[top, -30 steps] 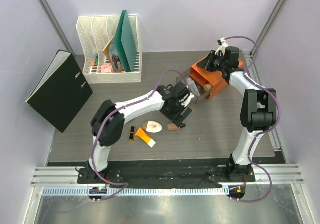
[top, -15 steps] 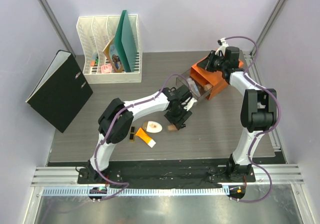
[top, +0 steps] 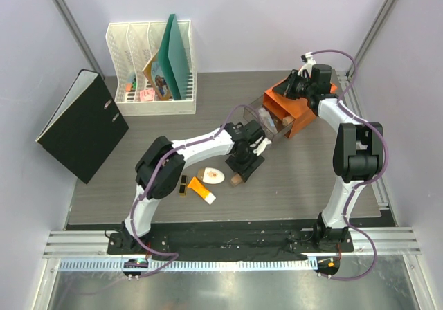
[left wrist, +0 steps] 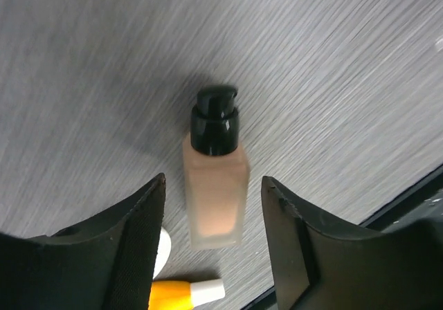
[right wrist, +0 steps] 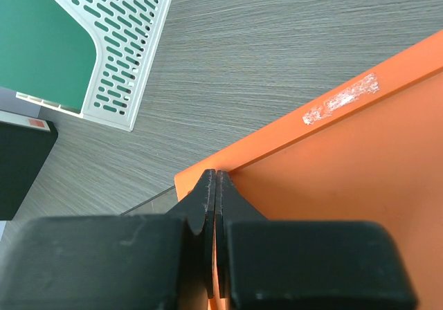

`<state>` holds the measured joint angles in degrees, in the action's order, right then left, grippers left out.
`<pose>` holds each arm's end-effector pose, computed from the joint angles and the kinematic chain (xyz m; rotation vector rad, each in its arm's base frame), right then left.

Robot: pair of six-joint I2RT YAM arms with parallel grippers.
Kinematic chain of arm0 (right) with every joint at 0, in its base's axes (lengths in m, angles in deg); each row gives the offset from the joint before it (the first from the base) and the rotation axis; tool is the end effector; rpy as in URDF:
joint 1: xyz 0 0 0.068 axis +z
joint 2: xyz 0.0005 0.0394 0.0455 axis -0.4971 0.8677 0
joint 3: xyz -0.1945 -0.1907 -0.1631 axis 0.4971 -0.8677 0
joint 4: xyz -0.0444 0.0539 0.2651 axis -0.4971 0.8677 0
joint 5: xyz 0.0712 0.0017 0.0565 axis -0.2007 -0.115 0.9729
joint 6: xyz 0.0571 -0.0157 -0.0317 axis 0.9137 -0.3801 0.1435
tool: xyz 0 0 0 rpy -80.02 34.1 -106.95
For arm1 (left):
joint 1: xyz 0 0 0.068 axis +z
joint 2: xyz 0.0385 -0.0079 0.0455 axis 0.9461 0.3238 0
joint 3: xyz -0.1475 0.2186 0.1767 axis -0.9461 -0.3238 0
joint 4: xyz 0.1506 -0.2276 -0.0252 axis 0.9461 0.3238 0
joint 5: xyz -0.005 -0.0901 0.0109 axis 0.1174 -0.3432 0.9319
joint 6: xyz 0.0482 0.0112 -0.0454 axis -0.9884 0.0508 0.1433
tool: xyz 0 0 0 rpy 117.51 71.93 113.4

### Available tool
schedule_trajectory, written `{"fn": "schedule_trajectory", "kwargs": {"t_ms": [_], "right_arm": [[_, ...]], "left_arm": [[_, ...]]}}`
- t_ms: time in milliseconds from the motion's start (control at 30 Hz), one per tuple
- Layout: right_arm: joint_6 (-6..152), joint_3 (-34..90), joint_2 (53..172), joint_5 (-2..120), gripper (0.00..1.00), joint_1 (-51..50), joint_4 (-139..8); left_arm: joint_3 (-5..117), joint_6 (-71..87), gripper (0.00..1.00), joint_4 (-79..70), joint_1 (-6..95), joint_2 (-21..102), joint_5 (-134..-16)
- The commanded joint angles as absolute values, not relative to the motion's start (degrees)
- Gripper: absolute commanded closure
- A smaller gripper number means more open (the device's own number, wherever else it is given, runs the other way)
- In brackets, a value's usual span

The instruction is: Organize the makeup

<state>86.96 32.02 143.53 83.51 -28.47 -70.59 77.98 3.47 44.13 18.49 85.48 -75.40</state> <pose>0.4911 0.0399 0.2598 -0.0014 2.0690 0.8098 0.2801 -0.3799 0.2004 1.1662 2.6875 -0.4115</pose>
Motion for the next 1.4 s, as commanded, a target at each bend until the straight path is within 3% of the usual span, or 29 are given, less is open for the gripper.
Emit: {"fn": "schedule_trajectory", "kwargs": {"t_ms": [0, 200, 333, 367, 400, 700, 1033, 1367], "right_arm": [[82.3, 25.8, 152.2, 77.7, 0.99, -28.1, -45.0], [82.4, 25.7, 152.2, 77.8, 0.99, -28.0, -45.1], [82.4, 25.8, 152.2, 77.7, 0.99, -28.0, -45.1], [82.5, 25.8, 152.2, 77.7, 0.99, -28.0, -45.1], [82.4, 25.8, 152.2, 77.8, 0.99, -28.0, -45.1], [82.4, 25.6, 152.1, 77.8, 0.99, -28.1, -45.1], [82.5, 25.7, 152.1, 77.7, 0.99, -28.0, -45.0], [82.3, 25.5, 152.1, 77.7, 0.99, -28.0, -45.0]], "left_arm": [[76.8, 3.0, 0.41, 47.3, 18.0, 84.9, -73.1], [75.6, 4.0, 0.44, 46.5, 18.0, 84.1, -73.5], [76.4, 4.5, 0.77, 46.9, 18.0, 85.9, -73.9], [76.9, 4.5, 0.94, 47.1, 18.0, 85.9, -73.9], [77.0, 4.5, 1.0, 47.4, 18.0, 85.7, -73.6], [81.4, 5.2, 1.0, 47.3, 18.8, 75.5, -64.3], [109.1, 12.5, 1.0, 48.5, 23.6, 81.3, -75.5], [114.9, 34.0, 1.0, 34.6, 29.9, 89.2, -90.6]]}}
